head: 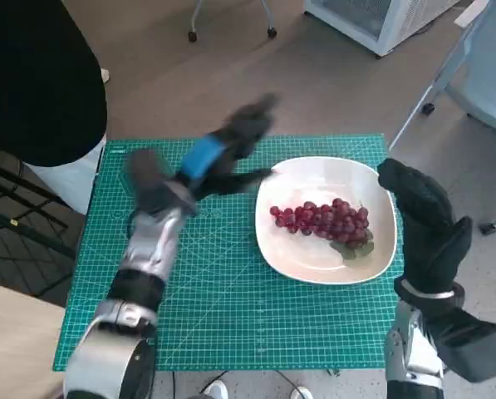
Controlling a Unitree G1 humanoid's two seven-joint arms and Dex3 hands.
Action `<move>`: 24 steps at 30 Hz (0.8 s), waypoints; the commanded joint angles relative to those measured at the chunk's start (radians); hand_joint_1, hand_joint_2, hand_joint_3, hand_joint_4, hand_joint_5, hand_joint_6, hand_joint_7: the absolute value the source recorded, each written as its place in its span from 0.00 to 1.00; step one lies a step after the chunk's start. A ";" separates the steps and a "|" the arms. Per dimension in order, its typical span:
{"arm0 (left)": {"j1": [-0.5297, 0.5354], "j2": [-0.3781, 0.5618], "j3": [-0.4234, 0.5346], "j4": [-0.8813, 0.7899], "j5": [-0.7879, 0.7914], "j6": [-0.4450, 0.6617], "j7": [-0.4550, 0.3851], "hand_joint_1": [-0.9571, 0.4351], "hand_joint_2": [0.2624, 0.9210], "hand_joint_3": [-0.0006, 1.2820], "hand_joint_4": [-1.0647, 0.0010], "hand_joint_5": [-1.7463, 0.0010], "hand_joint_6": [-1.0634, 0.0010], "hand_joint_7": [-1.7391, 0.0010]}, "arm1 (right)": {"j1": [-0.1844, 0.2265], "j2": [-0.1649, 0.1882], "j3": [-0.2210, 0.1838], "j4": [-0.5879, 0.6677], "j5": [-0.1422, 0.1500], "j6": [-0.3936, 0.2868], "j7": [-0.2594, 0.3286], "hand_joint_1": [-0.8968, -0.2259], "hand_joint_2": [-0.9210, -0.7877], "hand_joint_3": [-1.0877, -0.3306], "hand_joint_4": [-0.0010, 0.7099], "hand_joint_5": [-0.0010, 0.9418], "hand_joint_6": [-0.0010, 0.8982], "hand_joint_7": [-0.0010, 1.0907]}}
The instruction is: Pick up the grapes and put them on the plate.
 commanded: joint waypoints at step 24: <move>0.283 -0.031 0.127 -0.192 -0.189 -0.164 -0.083 0.27 1.00 0.28 0.88 0.99 0.79 0.98 | -0.034 0.009 0.057 0.019 -0.010 0.057 0.025 0.34 0.00 0.48 0.46 0.00 0.16 0.18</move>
